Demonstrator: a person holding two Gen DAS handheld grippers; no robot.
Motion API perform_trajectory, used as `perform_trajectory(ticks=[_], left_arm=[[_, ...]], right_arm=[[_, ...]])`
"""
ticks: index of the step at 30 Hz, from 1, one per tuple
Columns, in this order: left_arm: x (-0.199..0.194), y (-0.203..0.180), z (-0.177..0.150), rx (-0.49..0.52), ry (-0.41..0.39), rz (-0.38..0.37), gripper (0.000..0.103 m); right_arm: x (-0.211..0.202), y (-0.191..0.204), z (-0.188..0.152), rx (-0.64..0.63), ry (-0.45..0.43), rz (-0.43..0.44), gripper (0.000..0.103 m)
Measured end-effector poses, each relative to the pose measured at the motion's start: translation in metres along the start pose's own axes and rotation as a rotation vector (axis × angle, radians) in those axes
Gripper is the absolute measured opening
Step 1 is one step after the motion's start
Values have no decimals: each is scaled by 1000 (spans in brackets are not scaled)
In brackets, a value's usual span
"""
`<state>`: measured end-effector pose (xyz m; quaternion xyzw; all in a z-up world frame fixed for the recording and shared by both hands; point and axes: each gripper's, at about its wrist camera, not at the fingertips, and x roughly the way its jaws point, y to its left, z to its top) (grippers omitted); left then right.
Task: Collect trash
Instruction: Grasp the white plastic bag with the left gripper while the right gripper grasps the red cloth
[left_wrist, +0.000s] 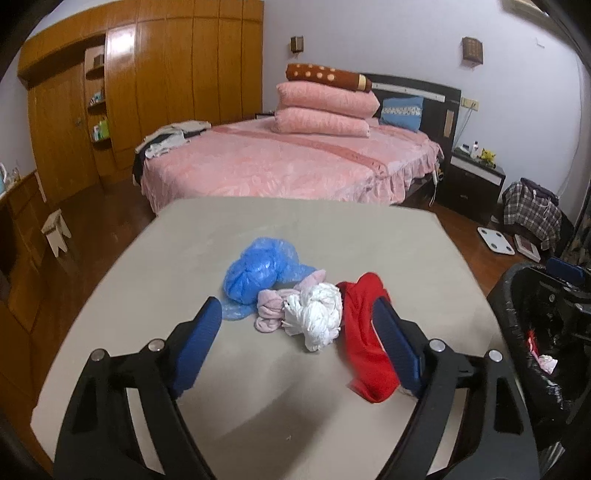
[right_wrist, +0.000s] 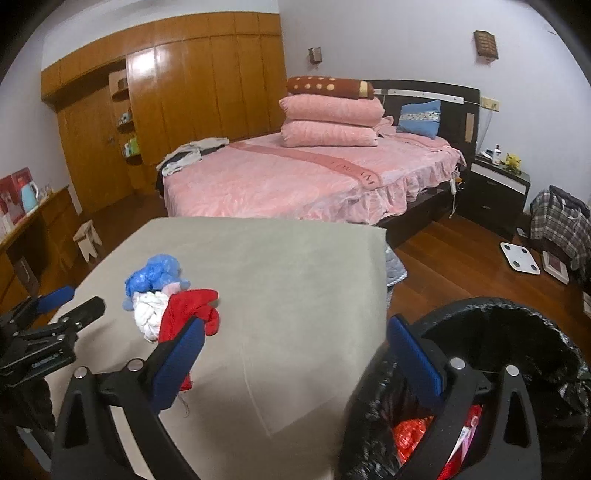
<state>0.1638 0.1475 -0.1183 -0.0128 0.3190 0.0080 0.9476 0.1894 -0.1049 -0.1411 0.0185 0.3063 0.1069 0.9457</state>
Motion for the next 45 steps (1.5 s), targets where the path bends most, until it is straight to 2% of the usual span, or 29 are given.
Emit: perform_trajectory(ticks=[9, 13, 17, 22, 28, 38, 45], left_arm=[[53, -5, -5, -10, 74, 0, 69], [70, -7, -10, -12, 117, -9, 56], [78, -11, -15, -16, 147, -39, 36], [79, -17, -16, -4, 140, -62, 23], [60, -8, -11, -37, 100, -69, 22], [26, 35, -15, -66, 60, 25, 22], [18, 60, -19, -85, 63, 67, 22]], right_arm=[[28, 5, -4, -8, 51, 4, 97], [35, 8, -5, -22, 62, 5, 97], [40, 8, -7, -23, 76, 9, 97], [43, 12, -6, -30, 79, 15, 97], [44, 20, -4, -38, 76, 28, 97], [60, 50, -7, -39, 98, 88, 96], [88, 87, -15, -73, 153, 120, 87]])
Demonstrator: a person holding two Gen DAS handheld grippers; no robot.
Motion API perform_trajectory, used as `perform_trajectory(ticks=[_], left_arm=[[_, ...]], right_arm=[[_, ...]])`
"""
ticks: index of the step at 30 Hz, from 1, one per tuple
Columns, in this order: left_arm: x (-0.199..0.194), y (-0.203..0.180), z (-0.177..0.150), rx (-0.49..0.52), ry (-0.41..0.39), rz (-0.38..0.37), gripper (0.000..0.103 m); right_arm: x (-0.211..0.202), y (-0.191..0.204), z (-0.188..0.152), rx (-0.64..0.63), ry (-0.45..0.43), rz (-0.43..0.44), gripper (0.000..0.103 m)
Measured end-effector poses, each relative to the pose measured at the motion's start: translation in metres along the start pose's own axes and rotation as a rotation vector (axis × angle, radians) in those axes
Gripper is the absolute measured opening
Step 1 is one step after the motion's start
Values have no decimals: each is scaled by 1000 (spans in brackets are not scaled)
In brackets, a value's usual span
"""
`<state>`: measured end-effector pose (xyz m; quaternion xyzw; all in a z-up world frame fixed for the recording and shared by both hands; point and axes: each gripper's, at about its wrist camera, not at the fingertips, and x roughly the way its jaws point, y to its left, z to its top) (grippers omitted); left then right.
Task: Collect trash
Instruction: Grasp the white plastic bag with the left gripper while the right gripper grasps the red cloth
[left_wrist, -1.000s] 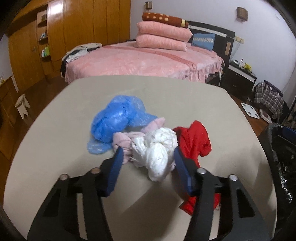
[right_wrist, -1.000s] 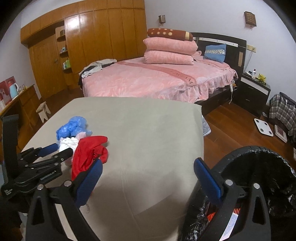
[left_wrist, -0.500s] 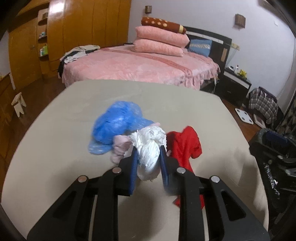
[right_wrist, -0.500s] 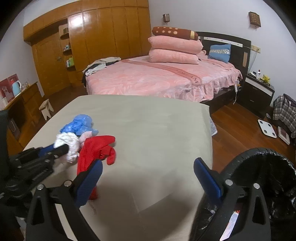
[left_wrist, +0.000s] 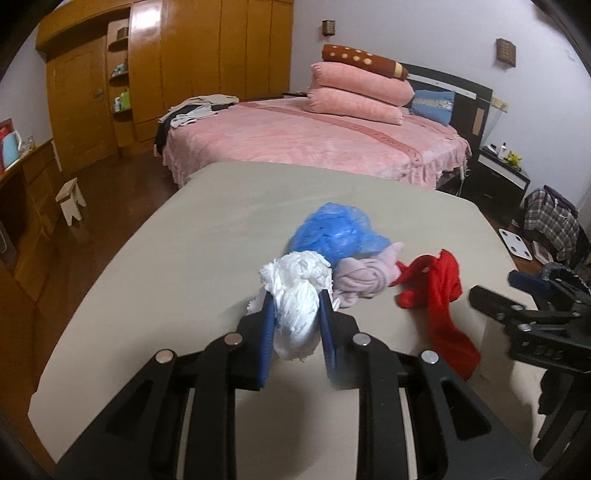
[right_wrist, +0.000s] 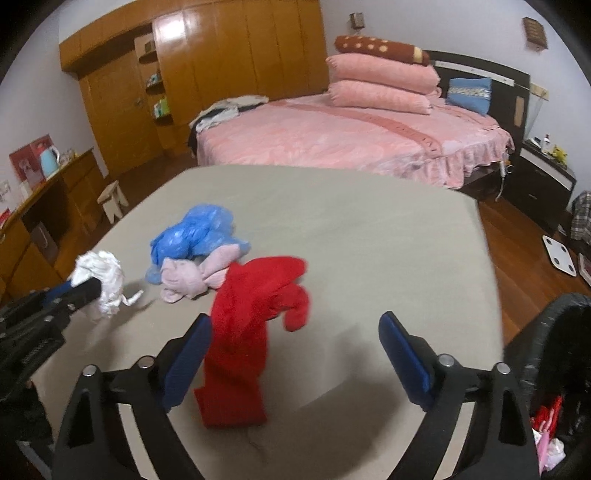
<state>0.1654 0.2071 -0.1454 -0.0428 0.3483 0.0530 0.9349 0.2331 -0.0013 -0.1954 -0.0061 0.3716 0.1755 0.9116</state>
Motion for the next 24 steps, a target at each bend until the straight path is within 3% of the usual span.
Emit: perform_trajectory(ticks=[7, 10, 15, 18, 24], left_arm=[[-2, 12, -1, -14, -5, 14, 22], [-2, 16, -2, -22, -5, 16, 22], [-3, 18, -3, -31, -5, 14, 22], [-5, 18, -2, -32, -12, 12, 22], [-13, 11, 3, -30, -25, 9, 22]], right_arm=[[31, 18, -4, -16, 63, -25, 76], [38, 24, -5, -17, 98, -3, 64], [34, 30, -7, -37, 118, 60, 17], [24, 31, -6, -29, 104, 82, 13], [-6, 29, 1, -33, 48, 95, 12]])
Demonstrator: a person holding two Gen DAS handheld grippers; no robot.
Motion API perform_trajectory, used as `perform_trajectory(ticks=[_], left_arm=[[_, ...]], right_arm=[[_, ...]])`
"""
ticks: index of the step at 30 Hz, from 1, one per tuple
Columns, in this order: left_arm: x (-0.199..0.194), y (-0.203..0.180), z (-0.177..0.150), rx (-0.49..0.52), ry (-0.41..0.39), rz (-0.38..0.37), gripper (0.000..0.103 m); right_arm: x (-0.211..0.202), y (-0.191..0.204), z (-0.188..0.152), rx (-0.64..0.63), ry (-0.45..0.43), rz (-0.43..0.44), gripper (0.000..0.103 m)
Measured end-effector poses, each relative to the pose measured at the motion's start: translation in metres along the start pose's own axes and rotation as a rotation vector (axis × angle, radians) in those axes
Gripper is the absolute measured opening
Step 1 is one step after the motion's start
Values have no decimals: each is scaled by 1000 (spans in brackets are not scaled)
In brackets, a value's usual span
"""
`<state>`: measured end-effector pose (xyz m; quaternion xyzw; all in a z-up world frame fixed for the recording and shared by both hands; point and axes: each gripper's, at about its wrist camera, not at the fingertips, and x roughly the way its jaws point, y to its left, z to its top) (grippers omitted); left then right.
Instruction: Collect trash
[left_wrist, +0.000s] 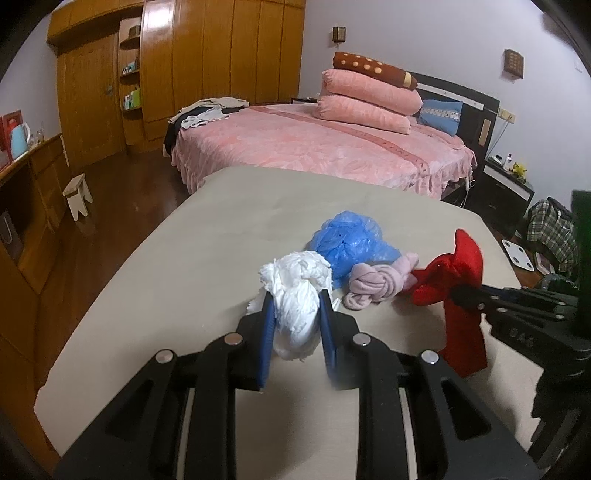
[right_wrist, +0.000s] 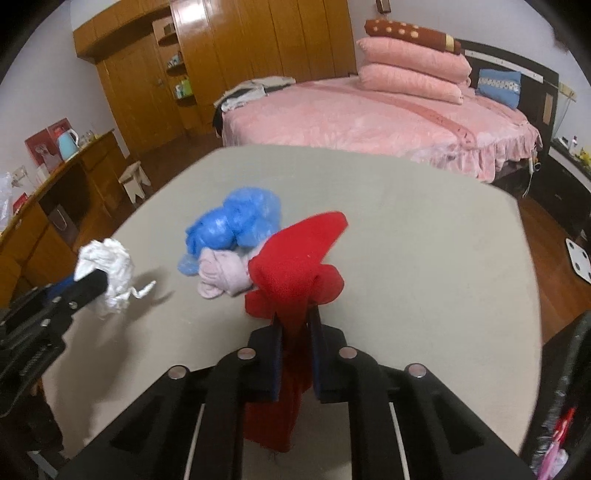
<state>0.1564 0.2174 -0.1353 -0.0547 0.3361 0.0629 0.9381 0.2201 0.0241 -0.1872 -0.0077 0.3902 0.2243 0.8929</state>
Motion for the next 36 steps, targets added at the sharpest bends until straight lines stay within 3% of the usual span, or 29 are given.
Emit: perform_trajectory(ticks=[18, 36], left_arm=[[-41, -51, 18, 57, -65, -80, 22], [-85, -116, 31, 115, -135, -180, 22]], right_arm=[[-88, -23, 19, 30, -139, 5, 12], [-166, -65, 9, 79, -252, -53, 12]])
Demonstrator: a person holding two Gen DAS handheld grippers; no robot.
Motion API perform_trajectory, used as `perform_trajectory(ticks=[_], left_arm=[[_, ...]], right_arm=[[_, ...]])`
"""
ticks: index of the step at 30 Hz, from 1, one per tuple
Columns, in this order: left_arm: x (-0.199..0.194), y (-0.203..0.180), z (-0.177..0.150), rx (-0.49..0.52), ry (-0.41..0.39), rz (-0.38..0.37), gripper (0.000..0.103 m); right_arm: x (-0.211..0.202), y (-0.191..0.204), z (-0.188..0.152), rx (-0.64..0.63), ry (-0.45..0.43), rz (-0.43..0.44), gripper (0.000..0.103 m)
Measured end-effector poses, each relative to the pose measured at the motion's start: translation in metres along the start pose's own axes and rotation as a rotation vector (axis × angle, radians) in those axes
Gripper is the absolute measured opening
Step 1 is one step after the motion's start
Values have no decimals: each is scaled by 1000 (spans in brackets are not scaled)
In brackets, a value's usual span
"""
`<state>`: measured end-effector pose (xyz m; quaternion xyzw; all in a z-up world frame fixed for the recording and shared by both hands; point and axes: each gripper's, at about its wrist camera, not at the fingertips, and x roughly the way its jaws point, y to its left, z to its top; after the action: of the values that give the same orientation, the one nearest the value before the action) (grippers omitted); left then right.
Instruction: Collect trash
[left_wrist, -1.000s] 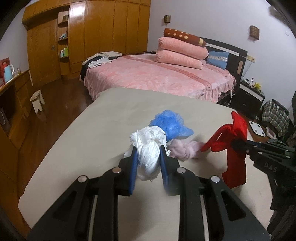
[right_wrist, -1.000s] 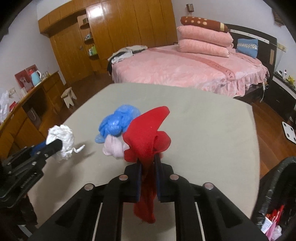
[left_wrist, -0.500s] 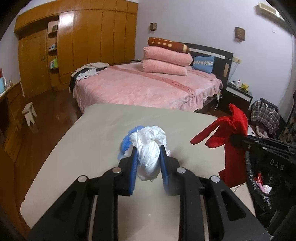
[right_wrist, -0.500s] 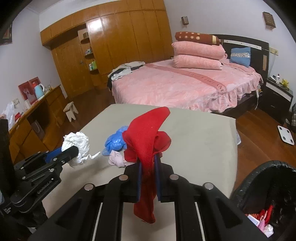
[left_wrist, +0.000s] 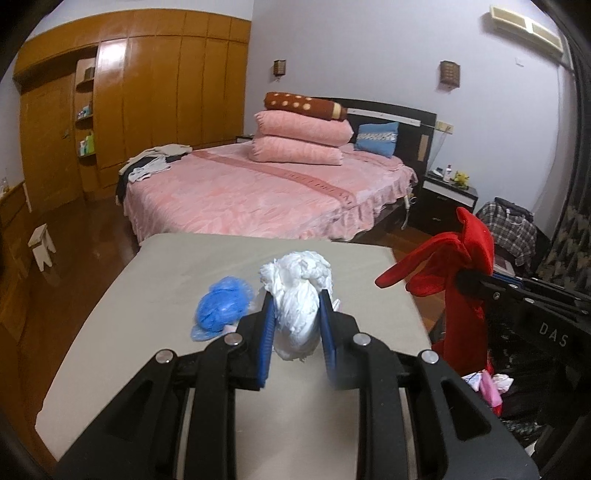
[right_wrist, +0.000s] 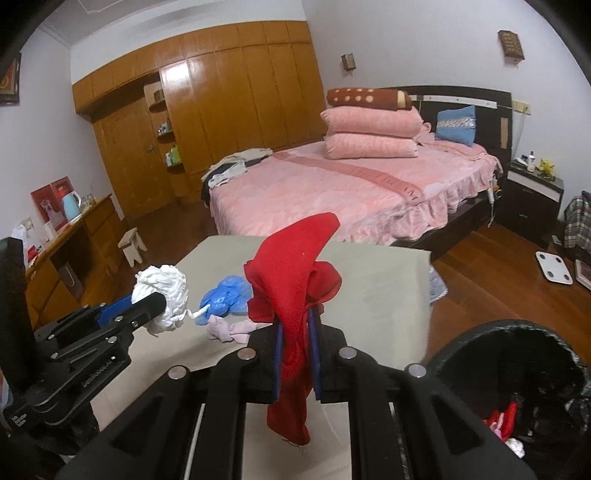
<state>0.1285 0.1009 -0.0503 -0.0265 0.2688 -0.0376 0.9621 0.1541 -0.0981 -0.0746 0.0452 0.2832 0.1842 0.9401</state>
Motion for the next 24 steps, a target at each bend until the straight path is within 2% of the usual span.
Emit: perform_trajectory(ticks=[24], left_arm=[[-32, -117, 15, 134, -68, -166, 22]], right_arm=[[-91, -72, 2, 46, -109, -128, 12]])
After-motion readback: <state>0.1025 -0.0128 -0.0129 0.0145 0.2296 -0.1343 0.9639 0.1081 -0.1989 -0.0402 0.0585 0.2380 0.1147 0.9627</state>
